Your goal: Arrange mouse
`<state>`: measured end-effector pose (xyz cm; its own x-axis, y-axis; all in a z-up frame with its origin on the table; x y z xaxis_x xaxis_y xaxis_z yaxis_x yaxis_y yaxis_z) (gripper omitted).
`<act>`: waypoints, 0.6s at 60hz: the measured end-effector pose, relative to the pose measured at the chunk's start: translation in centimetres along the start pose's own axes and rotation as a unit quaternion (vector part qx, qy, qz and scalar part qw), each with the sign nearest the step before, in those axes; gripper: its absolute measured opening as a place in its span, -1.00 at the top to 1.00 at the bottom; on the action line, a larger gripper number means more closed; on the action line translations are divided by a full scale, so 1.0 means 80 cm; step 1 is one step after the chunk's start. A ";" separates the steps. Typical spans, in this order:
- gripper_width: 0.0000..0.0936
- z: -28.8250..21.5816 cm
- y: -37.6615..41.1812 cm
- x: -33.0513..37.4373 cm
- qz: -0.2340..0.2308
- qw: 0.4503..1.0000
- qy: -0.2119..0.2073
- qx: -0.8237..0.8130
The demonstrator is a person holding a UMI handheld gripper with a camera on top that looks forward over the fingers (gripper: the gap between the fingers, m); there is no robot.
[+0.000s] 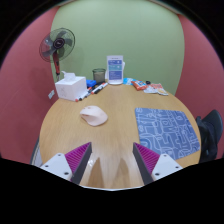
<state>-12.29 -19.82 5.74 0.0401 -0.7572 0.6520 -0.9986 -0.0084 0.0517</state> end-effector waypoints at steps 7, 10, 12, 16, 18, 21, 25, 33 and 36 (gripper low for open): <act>-0.81 -0.028 0.022 -0.062 -0.006 1.000 -0.016 0.010; -0.80 -0.038 0.030 -0.086 -0.006 1.000 -0.020 0.018; -0.80 -0.044 0.032 -0.101 -0.004 1.000 -0.020 0.022; -0.80 -0.058 0.035 -0.125 -0.004 0.999 -0.023 0.033; -0.80 -0.062 0.038 -0.139 -0.005 0.999 -0.024 0.040; -0.81 -0.070 0.042 -0.156 -0.009 0.998 -0.020 0.052; -0.78 -0.082 0.046 -0.171 -0.014 0.998 -0.026 0.063; -0.78 -0.106 0.046 -0.199 -0.016 0.997 -0.030 0.072; -0.78 -0.114 0.043 -0.209 -0.013 0.997 -0.032 0.070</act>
<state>-16.11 -1.21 1.94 0.0675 -0.7951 0.6027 -0.9925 -0.1155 -0.0412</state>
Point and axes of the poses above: the point between the fingertips, and its own axes, seen from behind it with the camera up: y to the left, z down, x backward, against the way the camera looks, the point moved 4 cm from there along x, backward, against the way the camera looks, and after that the axes turned 6 degrees about -z, right-handed, at the moved point
